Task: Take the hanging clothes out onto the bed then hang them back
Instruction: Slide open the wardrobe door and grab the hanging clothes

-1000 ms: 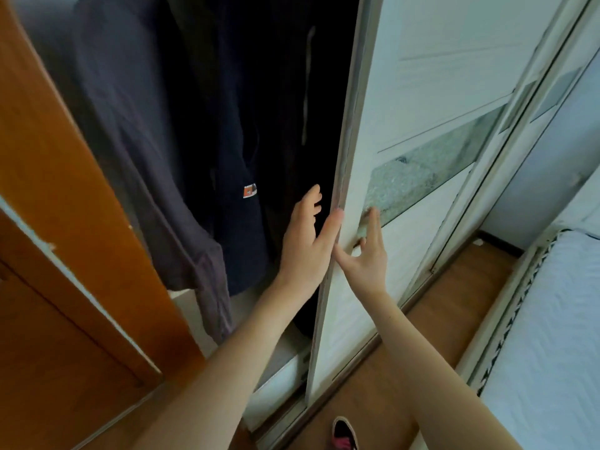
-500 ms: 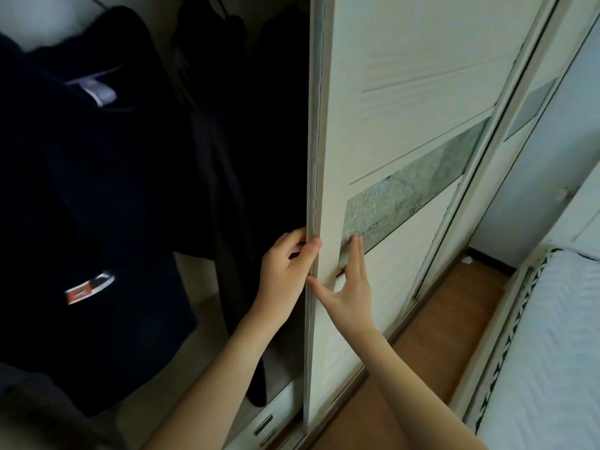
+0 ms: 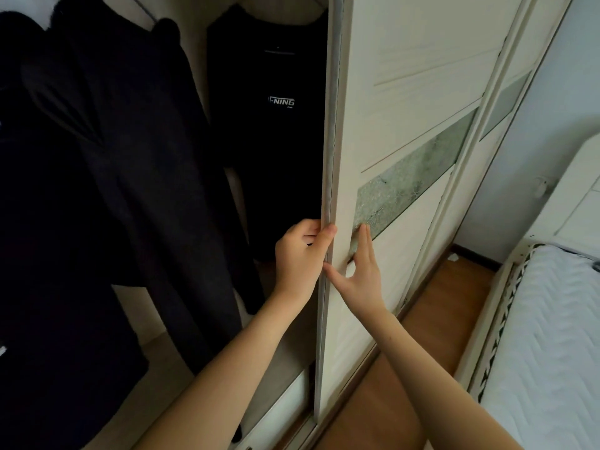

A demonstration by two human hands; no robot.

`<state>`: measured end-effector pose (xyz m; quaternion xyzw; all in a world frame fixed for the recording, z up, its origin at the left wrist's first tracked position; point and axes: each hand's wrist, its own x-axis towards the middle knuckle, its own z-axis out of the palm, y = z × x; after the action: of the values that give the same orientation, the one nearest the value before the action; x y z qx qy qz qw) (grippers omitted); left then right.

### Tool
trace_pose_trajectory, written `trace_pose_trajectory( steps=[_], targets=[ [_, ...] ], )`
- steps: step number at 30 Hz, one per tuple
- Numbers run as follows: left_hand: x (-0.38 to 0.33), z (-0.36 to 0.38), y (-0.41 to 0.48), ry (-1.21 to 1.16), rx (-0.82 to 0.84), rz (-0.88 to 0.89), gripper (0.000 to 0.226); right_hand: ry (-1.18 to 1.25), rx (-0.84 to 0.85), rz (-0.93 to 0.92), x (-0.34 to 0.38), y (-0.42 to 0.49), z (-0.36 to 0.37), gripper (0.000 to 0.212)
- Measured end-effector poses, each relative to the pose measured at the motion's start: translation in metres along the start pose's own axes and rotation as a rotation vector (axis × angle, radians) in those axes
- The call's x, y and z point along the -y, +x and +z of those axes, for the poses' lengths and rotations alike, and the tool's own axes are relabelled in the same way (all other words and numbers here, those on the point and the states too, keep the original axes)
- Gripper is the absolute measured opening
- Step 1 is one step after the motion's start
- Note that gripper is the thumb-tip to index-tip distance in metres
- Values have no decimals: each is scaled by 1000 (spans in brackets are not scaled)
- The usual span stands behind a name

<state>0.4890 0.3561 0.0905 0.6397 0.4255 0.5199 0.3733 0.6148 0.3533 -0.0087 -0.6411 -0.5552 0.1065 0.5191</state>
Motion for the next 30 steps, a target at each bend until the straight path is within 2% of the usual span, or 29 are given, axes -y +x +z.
trace_pose_trajectory(
  steps=[9, 13, 16, 18, 20, 22, 27, 30],
  targets=[
    [0, 57, 35, 101, -46, 8, 24, -17, -7, 42, -37, 46, -22, 110],
    [1, 59, 40, 99, -24, -3, 24, -17, 3, 57, -39, 50, -25, 107],
    [0, 45, 38, 74, 66, -39, 29, 82, -33, 84, -21, 36, -22, 89],
    [-3, 26, 31, 105, 102, 2, 28, 161, -144, 50, 5, 13, -14, 69],
    [-8, -3, 20, 165, 98, 56, 27, 187, -274, -20, 39, -11, -5, 56],
    [-16, -40, 6, 213, 45, 93, 26, 239, -308, -90, 76, -30, 7, 48],
    [-51, -142, -32, 326, -204, 135, 22, 544, 13, -273, 175, -31, 43, 28],
    [-87, -202, -47, 404, -374, 213, 21, 694, 159, -407, 237, -13, 59, 27]
  ],
)
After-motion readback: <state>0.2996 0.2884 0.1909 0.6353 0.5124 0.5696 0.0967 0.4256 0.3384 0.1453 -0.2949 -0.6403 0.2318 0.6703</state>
